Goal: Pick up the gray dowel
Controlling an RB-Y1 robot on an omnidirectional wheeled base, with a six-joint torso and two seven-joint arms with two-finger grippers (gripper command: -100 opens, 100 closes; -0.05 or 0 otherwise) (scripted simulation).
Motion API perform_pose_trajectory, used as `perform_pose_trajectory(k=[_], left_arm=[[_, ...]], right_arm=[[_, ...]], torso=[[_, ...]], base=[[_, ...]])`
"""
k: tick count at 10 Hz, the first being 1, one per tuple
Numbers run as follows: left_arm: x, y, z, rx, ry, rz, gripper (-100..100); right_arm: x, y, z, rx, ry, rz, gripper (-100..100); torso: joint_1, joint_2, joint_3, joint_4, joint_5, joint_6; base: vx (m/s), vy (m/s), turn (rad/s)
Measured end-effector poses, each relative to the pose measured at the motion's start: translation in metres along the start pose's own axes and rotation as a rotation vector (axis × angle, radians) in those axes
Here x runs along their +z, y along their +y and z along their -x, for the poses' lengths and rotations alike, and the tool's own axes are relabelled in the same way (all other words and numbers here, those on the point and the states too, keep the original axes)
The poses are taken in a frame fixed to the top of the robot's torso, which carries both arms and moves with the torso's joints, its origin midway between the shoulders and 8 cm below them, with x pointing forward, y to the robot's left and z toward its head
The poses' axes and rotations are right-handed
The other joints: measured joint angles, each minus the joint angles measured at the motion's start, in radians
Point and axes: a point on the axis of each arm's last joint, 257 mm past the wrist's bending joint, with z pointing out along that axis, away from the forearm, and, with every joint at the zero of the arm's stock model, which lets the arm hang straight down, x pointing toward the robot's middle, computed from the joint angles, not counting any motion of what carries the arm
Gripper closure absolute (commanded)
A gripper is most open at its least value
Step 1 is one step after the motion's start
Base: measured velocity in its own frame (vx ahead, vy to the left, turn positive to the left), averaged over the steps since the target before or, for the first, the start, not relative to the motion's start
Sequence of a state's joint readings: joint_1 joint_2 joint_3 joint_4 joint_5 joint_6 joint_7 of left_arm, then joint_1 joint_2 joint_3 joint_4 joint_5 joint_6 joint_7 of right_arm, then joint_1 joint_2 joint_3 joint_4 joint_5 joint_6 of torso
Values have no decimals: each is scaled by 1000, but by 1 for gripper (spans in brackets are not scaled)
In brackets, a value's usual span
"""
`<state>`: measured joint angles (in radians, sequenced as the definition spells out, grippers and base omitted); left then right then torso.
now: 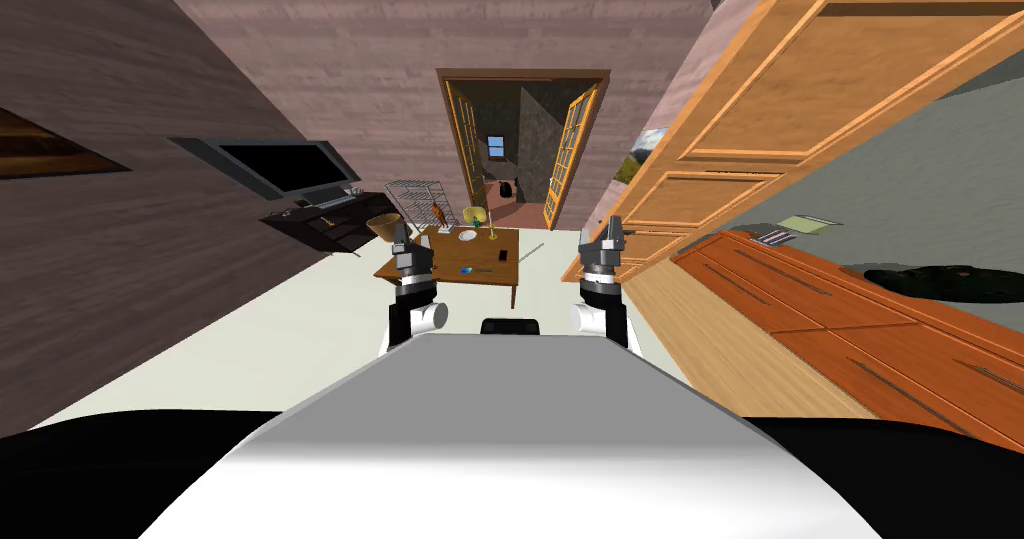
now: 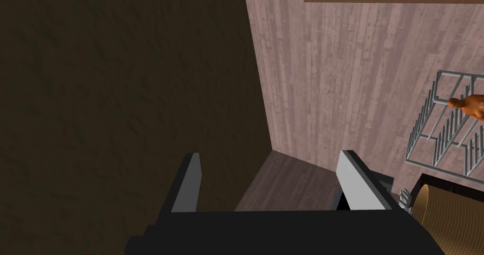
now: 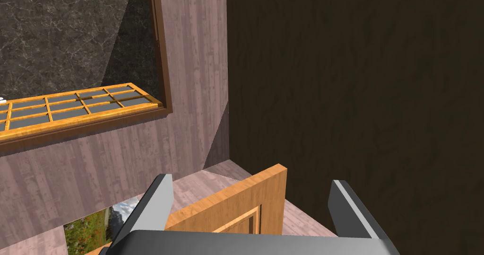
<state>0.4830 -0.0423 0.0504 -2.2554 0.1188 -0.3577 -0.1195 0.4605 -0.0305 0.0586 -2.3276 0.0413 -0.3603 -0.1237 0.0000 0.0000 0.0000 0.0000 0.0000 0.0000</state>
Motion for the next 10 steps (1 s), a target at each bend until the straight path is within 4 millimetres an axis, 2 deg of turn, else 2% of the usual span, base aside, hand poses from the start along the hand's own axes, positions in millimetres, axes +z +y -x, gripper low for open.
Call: perform_pose_trajectory(k=[3,10], left_arm=[[2,17,-4,20,60,38,-100],[2,112,1,35,149,251,-100]], right_arm=[[0,0,0,0,0,0,0],[0,0,0,0,0,0,0]], torso=[[-1,1,1,0,0,0],[-1,1,1,0,0,0]], base=[[-19,-19,-66],[-31,-31,-115]])
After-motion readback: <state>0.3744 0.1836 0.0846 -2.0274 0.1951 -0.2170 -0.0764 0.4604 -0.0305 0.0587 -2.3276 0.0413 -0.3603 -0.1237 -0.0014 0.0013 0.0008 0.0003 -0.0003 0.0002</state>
